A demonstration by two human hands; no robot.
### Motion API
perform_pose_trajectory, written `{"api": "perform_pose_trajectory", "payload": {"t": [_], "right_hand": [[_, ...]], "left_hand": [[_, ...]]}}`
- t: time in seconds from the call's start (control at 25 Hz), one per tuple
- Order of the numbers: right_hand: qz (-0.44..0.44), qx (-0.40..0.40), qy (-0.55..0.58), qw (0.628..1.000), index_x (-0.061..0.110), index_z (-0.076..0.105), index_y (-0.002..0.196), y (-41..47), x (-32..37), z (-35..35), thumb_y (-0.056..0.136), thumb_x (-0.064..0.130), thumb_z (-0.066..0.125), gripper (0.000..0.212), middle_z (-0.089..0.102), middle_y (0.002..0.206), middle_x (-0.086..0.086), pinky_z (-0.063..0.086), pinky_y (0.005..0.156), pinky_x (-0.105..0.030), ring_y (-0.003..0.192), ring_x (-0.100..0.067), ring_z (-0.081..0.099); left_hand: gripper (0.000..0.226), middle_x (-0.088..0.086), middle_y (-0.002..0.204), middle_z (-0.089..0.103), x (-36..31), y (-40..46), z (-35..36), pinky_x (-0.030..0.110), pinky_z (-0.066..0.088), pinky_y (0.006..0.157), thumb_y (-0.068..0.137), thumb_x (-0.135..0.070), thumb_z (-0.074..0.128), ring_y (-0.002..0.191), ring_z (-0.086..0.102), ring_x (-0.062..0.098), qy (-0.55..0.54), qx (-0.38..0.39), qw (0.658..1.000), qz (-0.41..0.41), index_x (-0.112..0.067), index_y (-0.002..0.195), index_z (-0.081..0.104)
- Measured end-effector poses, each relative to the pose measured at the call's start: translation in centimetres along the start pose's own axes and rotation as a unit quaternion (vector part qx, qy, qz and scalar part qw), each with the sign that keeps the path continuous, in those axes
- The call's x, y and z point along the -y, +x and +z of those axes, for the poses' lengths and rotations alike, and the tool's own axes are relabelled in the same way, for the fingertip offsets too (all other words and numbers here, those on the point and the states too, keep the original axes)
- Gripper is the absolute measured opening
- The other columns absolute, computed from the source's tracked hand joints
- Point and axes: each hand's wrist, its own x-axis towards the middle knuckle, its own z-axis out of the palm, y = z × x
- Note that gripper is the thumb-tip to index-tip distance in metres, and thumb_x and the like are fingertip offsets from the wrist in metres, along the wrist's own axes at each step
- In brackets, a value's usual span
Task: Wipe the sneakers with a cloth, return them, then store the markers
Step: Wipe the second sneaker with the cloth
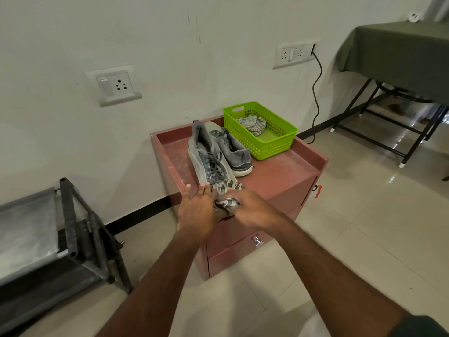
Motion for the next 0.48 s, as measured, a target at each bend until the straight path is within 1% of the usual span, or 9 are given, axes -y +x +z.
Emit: {"api": "perform_pose_trajectory", "payload": {"t": [0.04, 0.08, 0.12, 0.16, 0.2, 0.24, 0.28, 0.36, 0.48], "right_hand": [[0.009, -0.006, 0.084, 0.996, 0.022, 0.073, 0.12, -0.4, 0.2, -0.5, 0.093, 0.004, 0.055, 0.038, 0.073, 0.109, 0.006, 0.05, 0.082, -0.019, 0.093, -0.001, 0.066], [0.017, -0.037, 0.174, 0.984, 0.022, 0.074, 0.115, -0.7, 0.3, -1.0, 0.092, 0.007, 0.054, 0.035, 0.075, 0.104, 0.005, 0.053, 0.085, -0.024, 0.09, -0.003, 0.068], [0.014, -0.1, 0.232, 0.968, 0.022, 0.074, 0.115, -0.4, -0.1, -1.3, 0.091, 0.011, 0.054, 0.033, 0.076, 0.106, 0.004, 0.056, 0.092, -0.034, 0.095, -0.008, 0.07], [0.0, -0.171, 0.228, 0.959, 0.023, 0.072, 0.117, -0.2, -0.2, -1.4, 0.091, 0.014, 0.053, 0.034, 0.075, 0.11, 0.003, 0.055, 0.097, -0.041, 0.103, -0.012, 0.069], [-0.019, -0.21, 0.184, 0.96, 0.024, 0.069, 0.123, 0.0, 0.0, -1.1, 0.092, 0.012, 0.053, 0.036, 0.072, 0.119, 0.002, 0.052, 0.102, -0.043, 0.111, -0.014, 0.066], [-0.045, -0.204, 0.107, 0.972, 0.023, 0.066, 0.129, 0.1, 0.4, -0.3, 0.093, 0.009, 0.053, 0.041, 0.066, 0.13, 0.0, 0.046, 0.109, -0.042, 0.122, -0.016, 0.059], [-0.078, -0.167, 0.007, 0.983, 0.023, 0.063, 0.132, 0.4, 0.5, 1.0, 0.091, 0.009, 0.054, 0.045, 0.058, 0.142, -0.004, 0.037, 0.116, -0.041, 0.134, -0.02, 0.049], [-0.124, -0.11, -0.183, 0.969, 0.024, 0.056, 0.135, 0.7, 0.5, 2.8, 0.08, 0.018, 0.064, 0.055, 0.041, 0.154, -0.011, 0.022, 0.123, -0.043, 0.146, -0.032, 0.03], [-0.13, -0.141, -0.243, 0.951, 0.023, 0.052, 0.134, 0.9, 0.7, 2.8, 0.07, 0.021, 0.08, 0.07, 0.043, 0.148, -0.007, 0.031, 0.116, -0.041, 0.135, -0.032, 0.039]], "left_hand": [[0.072, 0.004, 0.159, 0.034, 0.0, 0.1, 0.0, 0.044, 0.006, 0.124, 0.088, -0.069, 0.049, 0.149, 0.026, 0.017, -0.012, -0.001, 1.0, -0.001, -0.022, 0.142, 0.046], [0.073, 0.004, 0.158, 0.037, -0.1, 0.2, -0.1, 0.044, 0.007, 0.123, 0.086, -0.071, 0.051, 0.147, 0.029, 0.019, -0.029, 0.0, 1.0, -0.004, -0.023, 0.142, 0.047], [0.075, 0.004, 0.153, 0.043, -0.1, 0.3, -0.1, 0.046, 0.011, 0.123, 0.084, -0.072, 0.052, 0.143, 0.035, 0.022, -0.058, 0.005, 0.998, -0.014, -0.024, 0.141, 0.048], [0.073, 0.004, 0.144, 0.052, 0.0, 0.5, -0.2, 0.048, 0.019, 0.12, 0.082, -0.071, 0.056, 0.135, 0.044, 0.026, -0.099, 0.004, 0.995, -0.025, -0.025, 0.139, 0.052], [0.066, 0.001, 0.13, 0.061, 0.5, 0.5, -0.3, 0.048, 0.03, 0.113, 0.079, -0.065, 0.061, 0.122, 0.053, 0.027, -0.153, 0.001, 0.988, -0.035, -0.026, 0.132, 0.057], [0.055, -0.003, 0.113, 0.066, 0.9, 0.3, -0.7, 0.045, 0.04, 0.103, 0.077, -0.053, 0.068, 0.106, 0.058, 0.024, -0.212, -0.007, 0.976, -0.039, -0.025, 0.123, 0.061], [0.042, -0.004, 0.102, 0.069, 1.2, 0.1, -1.1, 0.041, 0.045, 0.094, 0.077, -0.035, 0.072, 0.094, 0.06, 0.02, -0.261, -0.017, 0.965, -0.034, -0.023, 0.117, 0.064], [0.037, 0.0, 0.096, 0.072, 1.7, -0.7, -2.4, 0.031, 0.051, 0.083, 0.081, 0.0, 0.064, 0.085, 0.064, 0.014, -0.315, -0.031, 0.948, -0.023, -0.015, 0.115, 0.067], [0.051, -0.012, 0.088, 0.067, 2.0, -1.8, -3.4, 0.008, 0.048, 0.072, 0.081, 0.017, 0.048, 0.074, 0.063, -0.006, -0.324, -0.057, 0.944, -0.032, -0.009, 0.12, 0.068]]}}
